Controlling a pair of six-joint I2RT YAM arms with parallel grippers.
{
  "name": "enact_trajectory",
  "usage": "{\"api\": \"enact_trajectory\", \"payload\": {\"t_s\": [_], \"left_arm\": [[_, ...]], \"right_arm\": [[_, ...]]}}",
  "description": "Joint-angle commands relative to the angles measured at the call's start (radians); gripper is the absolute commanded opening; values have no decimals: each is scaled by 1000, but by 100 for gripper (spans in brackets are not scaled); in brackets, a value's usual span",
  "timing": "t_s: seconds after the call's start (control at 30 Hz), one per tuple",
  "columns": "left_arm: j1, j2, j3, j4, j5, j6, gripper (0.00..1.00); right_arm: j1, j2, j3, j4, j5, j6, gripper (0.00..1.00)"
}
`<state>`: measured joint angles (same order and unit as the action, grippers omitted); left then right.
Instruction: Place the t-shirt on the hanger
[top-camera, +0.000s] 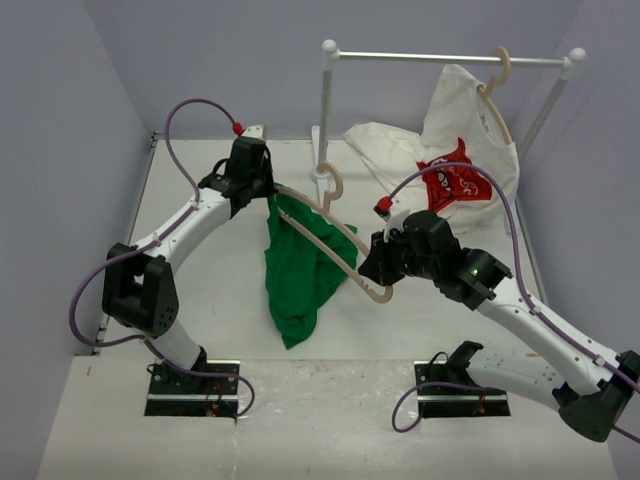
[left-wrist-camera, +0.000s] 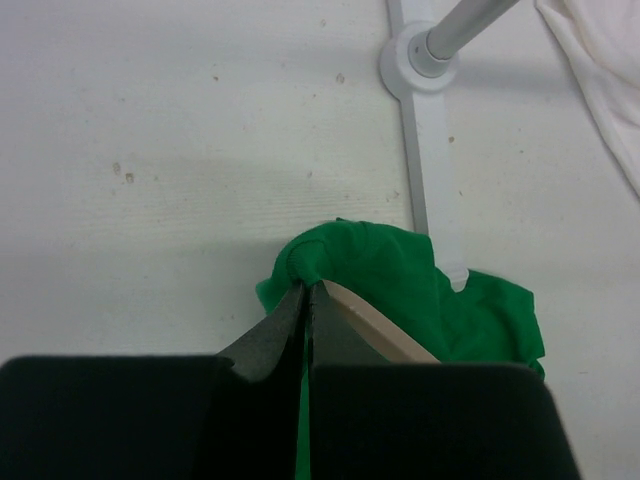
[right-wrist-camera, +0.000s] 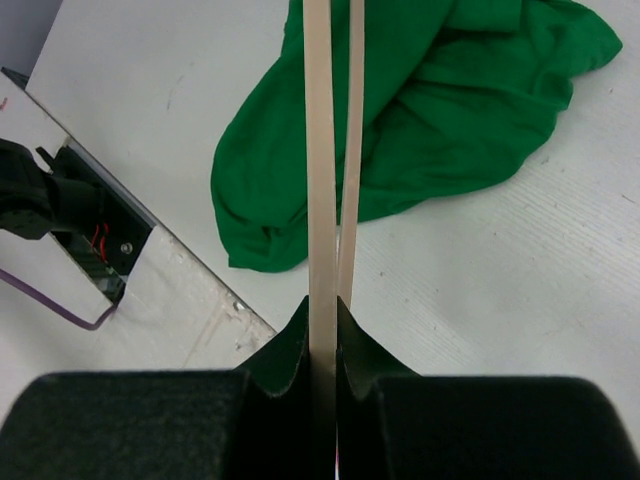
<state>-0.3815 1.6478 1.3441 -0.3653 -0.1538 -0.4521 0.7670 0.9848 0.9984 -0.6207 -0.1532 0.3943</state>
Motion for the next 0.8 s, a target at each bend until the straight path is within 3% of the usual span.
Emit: {"api": "enact_trajectory", "payload": {"t_s": [0.0, 0.3, 0.53, 0.77], "left_arm": [[9, -61, 10, -6, -61, 22, 0], [7, -150, -66, 60, 139, -10, 0], [9, -200, -90, 38, 35, -13, 0], [10, -352, 45, -22, -122, -42, 0]], "right_arm": [[9, -11, -21, 28, -28, -28, 0], [9, 91, 35, 225, 135, -20, 0], [18, 189, 209, 194, 326, -63, 0], [20, 276, 394, 242, 237, -138, 0]]}}
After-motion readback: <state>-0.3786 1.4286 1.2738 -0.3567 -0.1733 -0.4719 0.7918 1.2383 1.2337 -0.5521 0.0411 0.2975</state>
